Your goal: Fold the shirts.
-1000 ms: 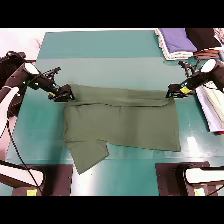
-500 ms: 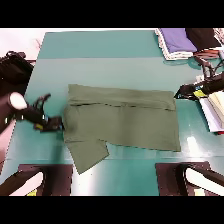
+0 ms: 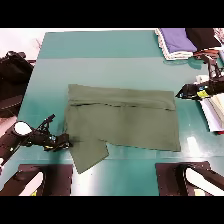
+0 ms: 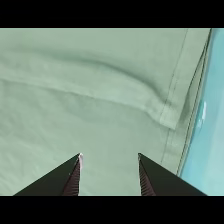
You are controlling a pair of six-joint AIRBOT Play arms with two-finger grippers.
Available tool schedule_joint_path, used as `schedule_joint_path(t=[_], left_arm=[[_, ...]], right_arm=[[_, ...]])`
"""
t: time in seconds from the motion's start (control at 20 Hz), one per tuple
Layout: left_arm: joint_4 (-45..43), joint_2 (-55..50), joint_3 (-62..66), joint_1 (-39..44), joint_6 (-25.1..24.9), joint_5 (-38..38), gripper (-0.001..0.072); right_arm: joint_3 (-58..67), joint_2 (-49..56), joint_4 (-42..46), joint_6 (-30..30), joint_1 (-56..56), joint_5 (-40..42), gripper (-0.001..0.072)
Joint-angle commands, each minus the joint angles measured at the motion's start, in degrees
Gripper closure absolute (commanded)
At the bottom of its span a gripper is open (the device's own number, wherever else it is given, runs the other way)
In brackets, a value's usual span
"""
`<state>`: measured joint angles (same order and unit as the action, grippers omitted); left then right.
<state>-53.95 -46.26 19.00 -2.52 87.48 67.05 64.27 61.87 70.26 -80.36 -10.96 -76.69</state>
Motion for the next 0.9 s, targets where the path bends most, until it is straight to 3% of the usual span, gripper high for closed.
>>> schedule_joint_path(t=[0.0,0.15,0.2,0.25,0.35,0.5,0.65,0.8,0.85], left_arm=[[5.6,0.4,-0.5,0.0,-3.2,-1.5,0.0684],[3.9,0.4,3.0,0.0,-3.6,-0.1,0.0685],[3.2,0.4,4.3,0.0,-3.6,0.5,0.0685],[3.1,0.4,5.2,0.0,-4.0,1.0,0.0685],[3.1,0.4,6.1,0.0,-4.0,1.4,0.0684],[3.1,0.4,6.1,0.0,-4.0,1.5,0.0684],[2.9,0.4,6.1,0.0,-4.0,1.4,0.0685],[2.8,0.4,6.1,0.0,-4.0,1.6,0.0684],[2.3,0.4,6.1,0.0,-4.0,2.0,0.0684]], right_arm=[[-0.9,-0.2,1.9,0.8,-1.7,-4.3,0.0303],[-9.3,-0.2,3.2,1.4,-8.7,-10.2,0.0301],[-13.1,-0.2,4.8,1.4,-11.6,-10.8,0.0266],[-17.5,-0.2,5.5,1.4,-14.8,-10.8,0.0126],[-25.2,-0.2,5.3,1.4,-20.7,-10.1,0.0118],[-32.8,-0.2,4.3,2.0,-24.3,-8.6,0.0213],[-36.8,-0.2,4.3,2.0,-21.6,-7.0,0.0216],[-37.5,-0.2,4.2,2.0,-16.5,-4.2,0.0307],[-37.4,-0.3,4.3,2.0,-15.1,-3.3,0.0412]])
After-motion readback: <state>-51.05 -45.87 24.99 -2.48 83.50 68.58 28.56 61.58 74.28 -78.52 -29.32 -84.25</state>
